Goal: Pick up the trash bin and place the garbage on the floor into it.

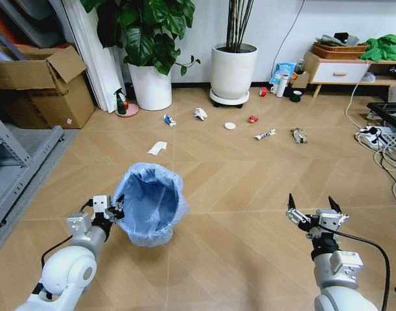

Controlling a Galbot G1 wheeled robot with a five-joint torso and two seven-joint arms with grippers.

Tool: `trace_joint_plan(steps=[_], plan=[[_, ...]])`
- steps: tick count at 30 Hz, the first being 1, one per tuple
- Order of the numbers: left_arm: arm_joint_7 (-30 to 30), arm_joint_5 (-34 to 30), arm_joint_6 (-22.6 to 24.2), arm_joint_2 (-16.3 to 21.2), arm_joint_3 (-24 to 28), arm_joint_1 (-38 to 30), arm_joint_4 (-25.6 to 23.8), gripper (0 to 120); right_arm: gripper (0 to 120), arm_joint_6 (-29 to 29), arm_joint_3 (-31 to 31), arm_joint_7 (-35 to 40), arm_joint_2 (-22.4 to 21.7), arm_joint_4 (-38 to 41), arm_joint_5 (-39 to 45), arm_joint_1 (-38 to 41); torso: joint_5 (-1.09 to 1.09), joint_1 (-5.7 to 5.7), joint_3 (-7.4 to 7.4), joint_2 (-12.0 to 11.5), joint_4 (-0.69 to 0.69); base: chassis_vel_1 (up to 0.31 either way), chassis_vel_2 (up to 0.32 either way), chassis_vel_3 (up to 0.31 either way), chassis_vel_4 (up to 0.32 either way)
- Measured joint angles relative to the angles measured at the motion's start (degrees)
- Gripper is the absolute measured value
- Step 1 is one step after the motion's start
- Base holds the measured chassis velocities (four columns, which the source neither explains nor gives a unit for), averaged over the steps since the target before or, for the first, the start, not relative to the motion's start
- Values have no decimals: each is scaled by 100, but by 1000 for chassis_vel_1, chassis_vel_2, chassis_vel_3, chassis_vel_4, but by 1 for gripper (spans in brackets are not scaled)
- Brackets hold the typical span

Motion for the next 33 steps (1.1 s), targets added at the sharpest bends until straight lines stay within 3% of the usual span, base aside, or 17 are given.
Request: trace_joint_plan(steps=[33], plan=[[37,-69,16,-28,26,75,-49,0,100,2,-105,10,67,-27,-106,5,0,-1,0,0,0,-91,256,87,-258]])
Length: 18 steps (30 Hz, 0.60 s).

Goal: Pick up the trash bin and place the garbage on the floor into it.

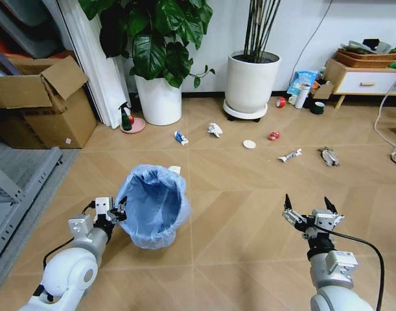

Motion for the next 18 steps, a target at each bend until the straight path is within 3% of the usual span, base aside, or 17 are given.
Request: trace_joint_plan(steps=[18], plan=[[93,32,-10,-35,-10,17,27,0,100,-1,-9,28,16,-21,-6,25,1,0,0,0,-1,-54,321,57,-315]])
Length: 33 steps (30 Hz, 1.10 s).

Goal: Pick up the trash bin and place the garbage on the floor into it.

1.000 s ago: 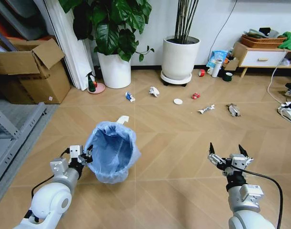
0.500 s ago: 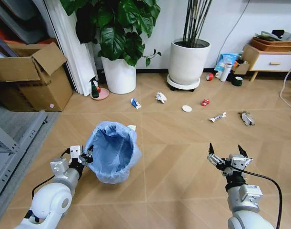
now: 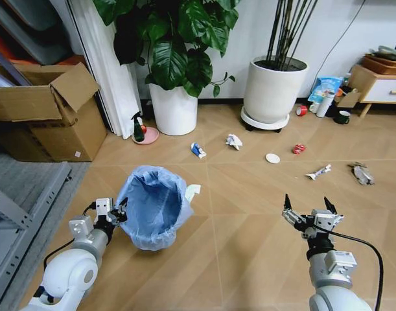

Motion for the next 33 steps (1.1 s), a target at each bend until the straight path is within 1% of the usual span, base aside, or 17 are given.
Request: trace_joint_plan(steps=[4,5,12,13,14,17,21,22,24,26,28,30,31,33], plan=[[0,0,-2,-4,-1,-2,10,0,100,0,3,0,3,-7,0,9,-3,0,0,0,0,-62,319,55,-316],[0,0,-2,-5,-1,0,13,0,100,0,5,0,6,-10,0,11,0,0,0,0,1,-52,322,50,-313],[3,8,-8,-19,-5,8,16,0,100,0,5,3,12,-35,-1,17,0,0,0,0,1,-56,320,60,-309],[9,13,-10,-23,-3,9,16,0,100,1,5,4,13,-39,-1,20,-3,1,1,0,0,-62,308,64,-316],[13,14,-10,-25,-1,15,17,0,100,0,4,5,13,-44,-1,20,1,1,2,0,1,-62,308,75,-316],[27,22,-13,-33,-1,26,17,0,100,2,6,14,10,-55,-1,28,-3,1,0,0,0,-58,322,35,-302],[33,28,-17,-39,-3,27,17,0,100,-10,15,21,-10,-89,-1,48,1,0,0,0,1,-63,295,66,-298],[35,29,-17,-45,-3,27,17,0,100,-20,17,26,-27,-126,-2,63,-2,1,0,0,2,-95,270,97,-237],[52,40,-21,-65,-3,27,18,0,100,-35,19,33,-83,-242,18,116,-1,1,1,0,1,-85,264,84,-208],[56,51,-26,-76,-3,34,21,0,100,-48,20,37,-129,-331,56,169,1,2,2,0,0,-75,140,43,-161],[59,66,-34,-91,-9,55,21,0,100,-96,17,37,-227,-523,187,296,-2,2,2,0,1,-49,106,36,-109],[57,68,-35,-95,-18,66,19,0,100,-120,6,37,-286,-647,255,373,0,2,2,0,0,0,0,0,0],[51,69,-35,-96,-30,73,6,0,100,-136,-1,18,-375,-797,334,470,2,1,1,0,1,0,0,0,0],[39,62,-35,-92,-65,90,-21,0,100,-179,-38,-115,-585,-1035,559,605,-1,0,0,0,1,1,-47,-16,59]])
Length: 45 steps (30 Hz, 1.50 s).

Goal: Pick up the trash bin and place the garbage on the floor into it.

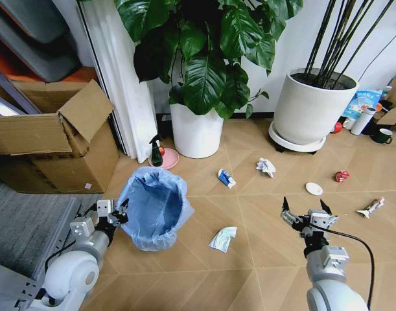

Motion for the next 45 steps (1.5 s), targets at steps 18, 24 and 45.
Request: trace_joint_plan(steps=[18,24,45], plan=[[-87,-62,29,72,52,-99,148,0,100,-409,-1258,-1046,-1633,-2326,1587,1318,4,0,1,0,-2,1,-14,-7,14],[-87,-21,29,16,-33,37,122,0,100,-665,-1915,-1240,-1815,-2956,1844,2031,-1,0,1,0,1,0,0,0,0],[-142,11,-27,-71,-203,345,-114,0,100,-1061,-3436,-1340,-848,-5224,1607,3679,-1,1,1,0,-1,0,0,0,0]])
